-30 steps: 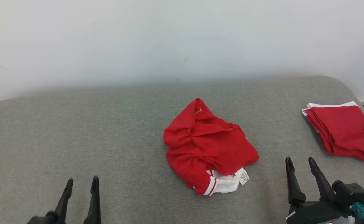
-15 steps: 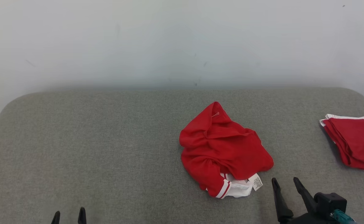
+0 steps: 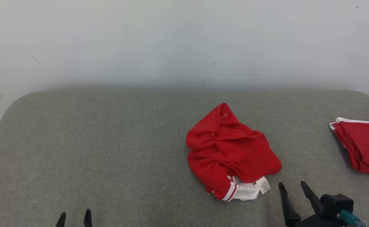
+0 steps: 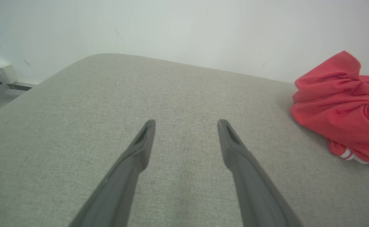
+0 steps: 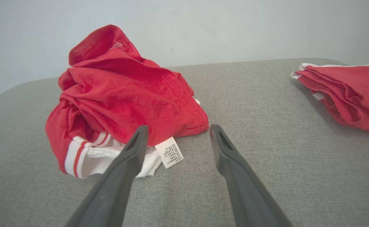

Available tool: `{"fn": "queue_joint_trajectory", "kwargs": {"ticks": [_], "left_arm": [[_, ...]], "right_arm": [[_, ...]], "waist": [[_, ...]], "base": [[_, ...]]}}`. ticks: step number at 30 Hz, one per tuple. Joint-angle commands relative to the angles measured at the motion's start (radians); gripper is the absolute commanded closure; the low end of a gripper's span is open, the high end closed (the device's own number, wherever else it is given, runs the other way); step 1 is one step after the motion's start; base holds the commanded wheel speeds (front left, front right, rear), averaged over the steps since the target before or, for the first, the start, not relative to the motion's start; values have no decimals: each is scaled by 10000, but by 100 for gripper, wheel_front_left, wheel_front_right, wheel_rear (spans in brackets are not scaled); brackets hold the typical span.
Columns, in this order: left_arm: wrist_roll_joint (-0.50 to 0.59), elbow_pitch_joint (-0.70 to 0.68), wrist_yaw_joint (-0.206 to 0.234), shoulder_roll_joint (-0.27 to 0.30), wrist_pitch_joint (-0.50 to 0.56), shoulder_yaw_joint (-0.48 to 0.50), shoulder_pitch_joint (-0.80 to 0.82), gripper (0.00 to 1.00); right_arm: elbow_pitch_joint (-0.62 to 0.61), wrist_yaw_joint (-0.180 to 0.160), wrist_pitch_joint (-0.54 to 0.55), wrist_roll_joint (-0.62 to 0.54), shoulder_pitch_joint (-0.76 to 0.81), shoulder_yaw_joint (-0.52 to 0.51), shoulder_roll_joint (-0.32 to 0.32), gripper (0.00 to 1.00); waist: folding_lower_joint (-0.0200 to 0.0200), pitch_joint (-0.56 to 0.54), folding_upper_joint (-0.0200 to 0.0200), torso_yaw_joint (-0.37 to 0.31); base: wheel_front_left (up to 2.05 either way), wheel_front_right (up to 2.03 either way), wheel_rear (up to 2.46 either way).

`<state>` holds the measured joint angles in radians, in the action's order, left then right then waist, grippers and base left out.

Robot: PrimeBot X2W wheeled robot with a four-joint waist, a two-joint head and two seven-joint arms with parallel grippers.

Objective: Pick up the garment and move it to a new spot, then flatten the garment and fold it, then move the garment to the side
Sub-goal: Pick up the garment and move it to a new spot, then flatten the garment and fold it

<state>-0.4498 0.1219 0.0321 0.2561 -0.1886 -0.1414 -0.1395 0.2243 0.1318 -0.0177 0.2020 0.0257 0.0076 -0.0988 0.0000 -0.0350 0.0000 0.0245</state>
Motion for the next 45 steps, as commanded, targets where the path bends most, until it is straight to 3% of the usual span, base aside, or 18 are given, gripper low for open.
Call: {"fn": "queue_joint_trajectory", "kwargs": {"ticks": [1,17,28,36,45], "left_arm": [[44,-62,25,30,36,-15,92,0],[28,-373,224,-21,35,-161,26,0],[-84,-465,129,-63,293,-380,259,0],[-42,-492,-312,6,918,-903,1377,0],[-313,371,-871,-241,1999,-1423,3783,0]], "right_arm": [[-71,-22,39,8,136,-26,35,0],[-243,-22,90,94,142,-24,191,0],[-172,-22,86,177,-9,155,221,0],[-87,-22,54,247,-221,340,202,0],[76,-22,-101,357,-460,619,217,0]], "waist": [[0,7,0,-20],[0,90,0,-205],[0,181,0,-390],[0,499,0,-1132],[0,971,0,-2811]], "base": [[0,0,0],[0,0,0],[0,0,0],[0,0,0],[0,0,0]]}}
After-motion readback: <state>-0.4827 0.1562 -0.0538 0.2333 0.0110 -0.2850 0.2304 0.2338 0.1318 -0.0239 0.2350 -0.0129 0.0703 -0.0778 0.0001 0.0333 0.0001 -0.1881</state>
